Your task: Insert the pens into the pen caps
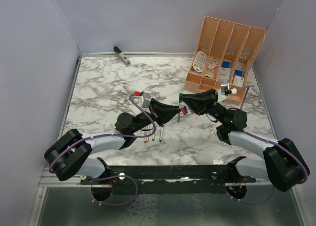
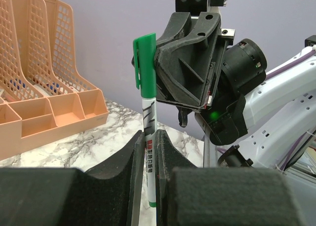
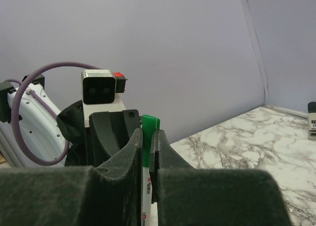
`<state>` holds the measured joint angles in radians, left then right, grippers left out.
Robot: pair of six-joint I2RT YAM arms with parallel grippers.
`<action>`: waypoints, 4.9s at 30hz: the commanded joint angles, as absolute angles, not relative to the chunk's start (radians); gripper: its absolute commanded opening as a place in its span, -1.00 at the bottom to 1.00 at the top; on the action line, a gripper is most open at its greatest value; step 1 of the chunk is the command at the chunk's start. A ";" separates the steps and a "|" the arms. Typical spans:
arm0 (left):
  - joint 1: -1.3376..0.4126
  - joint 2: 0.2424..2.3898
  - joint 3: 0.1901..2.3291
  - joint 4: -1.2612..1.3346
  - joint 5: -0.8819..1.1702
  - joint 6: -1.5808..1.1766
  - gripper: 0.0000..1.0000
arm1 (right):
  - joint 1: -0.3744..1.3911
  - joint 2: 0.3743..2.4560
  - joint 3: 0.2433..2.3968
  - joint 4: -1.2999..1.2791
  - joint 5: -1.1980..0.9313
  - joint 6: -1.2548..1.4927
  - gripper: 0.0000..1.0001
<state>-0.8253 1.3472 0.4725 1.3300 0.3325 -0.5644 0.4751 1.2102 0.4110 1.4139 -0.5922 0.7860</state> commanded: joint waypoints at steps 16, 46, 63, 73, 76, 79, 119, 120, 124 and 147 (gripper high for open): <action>-0.820 1.268 0.493 1.547 0.209 -0.540 -1.00 | 0.538 1.241 0.360 1.295 -0.657 0.698 -0.97; -0.797 1.138 0.540 0.725 -0.083 -0.369 -1.00 | 0.543 0.977 0.507 0.905 -0.290 0.443 0.10; -0.414 1.578 0.986 0.046 -0.334 -0.285 -1.00 | 0.543 1.039 0.622 0.540 -0.082 0.386 -0.01; -0.273 1.781 1.102 -0.044 -0.209 -0.276 -1.00 | 0.543 1.030 0.620 0.505 -0.082 0.373 -0.01; -0.254 1.806 1.106 -0.036 -0.176 -0.284 -1.00 | 0.543 1.040 0.620 0.508 -0.084 0.376 -0.02; -0.246 1.837 1.123 -0.045 -0.172 -0.281 -1.00 | 0.543 1.044 0.620 0.509 -0.087 0.380 -0.02; -0.456 1.487 0.832 -0.041 -0.093 -0.357 0.04 | 0.469 1.205 0.741 0.273 0.147 0.405 -0.39; -0.478 1.477 0.811 -0.047 -0.106 -0.364 0.04 | 0.466 1.210 0.743 0.258 0.163 0.403 -0.42; -0.538 1.430 0.741 -0.082 -0.135 -0.396 0.04 | 0.463 1.209 0.728 0.223 0.204 0.397 -0.52; -0.680 1.333 0.636 -0.177 -0.224 -0.545 -0.08 | 0.462 1.216 0.655 0.255 0.159 0.447 -0.78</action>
<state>-0.6640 1.3437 0.6392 -0.1532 -0.1604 -0.5068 0.4637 1.2163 0.6682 0.2379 0.1703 0.4362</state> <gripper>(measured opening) 0.472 0.116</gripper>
